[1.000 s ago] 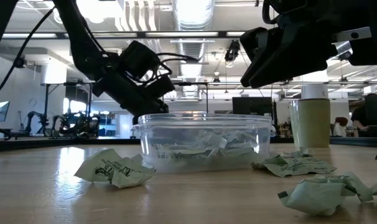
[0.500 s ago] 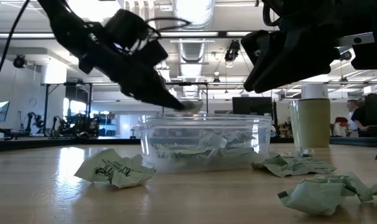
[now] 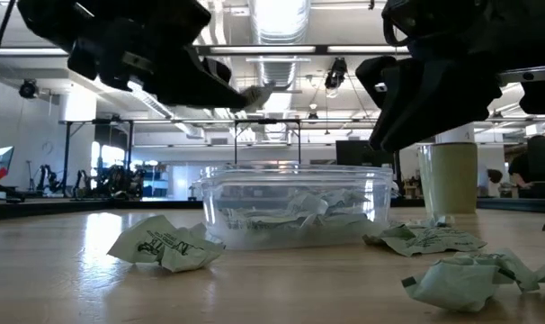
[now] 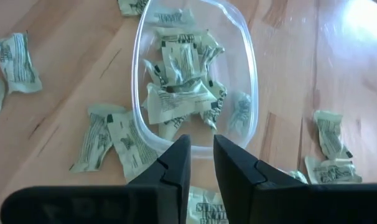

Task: Pick and place items into bin
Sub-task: Put the Stevia packet into the transparent bin

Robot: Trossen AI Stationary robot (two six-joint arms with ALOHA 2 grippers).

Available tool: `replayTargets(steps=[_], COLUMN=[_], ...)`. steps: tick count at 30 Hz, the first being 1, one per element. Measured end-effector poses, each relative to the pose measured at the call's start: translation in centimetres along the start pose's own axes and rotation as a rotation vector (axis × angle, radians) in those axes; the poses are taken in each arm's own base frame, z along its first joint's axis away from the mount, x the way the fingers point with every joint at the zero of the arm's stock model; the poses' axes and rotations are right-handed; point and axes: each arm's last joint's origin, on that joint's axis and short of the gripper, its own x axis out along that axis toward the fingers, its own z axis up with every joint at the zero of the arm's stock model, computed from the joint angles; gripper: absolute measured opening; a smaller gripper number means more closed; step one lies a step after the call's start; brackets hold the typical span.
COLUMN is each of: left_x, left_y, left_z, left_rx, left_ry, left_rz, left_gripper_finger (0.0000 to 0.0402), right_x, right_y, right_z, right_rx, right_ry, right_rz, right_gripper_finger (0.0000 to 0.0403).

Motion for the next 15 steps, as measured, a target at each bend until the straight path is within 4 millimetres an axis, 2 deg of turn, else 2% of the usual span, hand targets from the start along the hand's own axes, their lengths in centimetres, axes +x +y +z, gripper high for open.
replayTargets(steps=[7, 15], left_x=[1.5, 3.6], left_y=[-1.9, -2.5], left_z=[0.6, -0.7], left_rx=[0.103, 0.106], left_ry=[-0.131, -0.064], left_rz=[-0.140, -0.175], left_gripper_finger=[0.0000, 0.0000], right_x=[-0.8, -2.6], right_y=[-0.2, -0.5], right_z=[-0.3, -1.4], right_rx=[0.050, 0.202], right_ry=[0.042, 0.181], right_rz=[0.001, -0.006], right_gripper_finger=[0.0058, 0.0058])
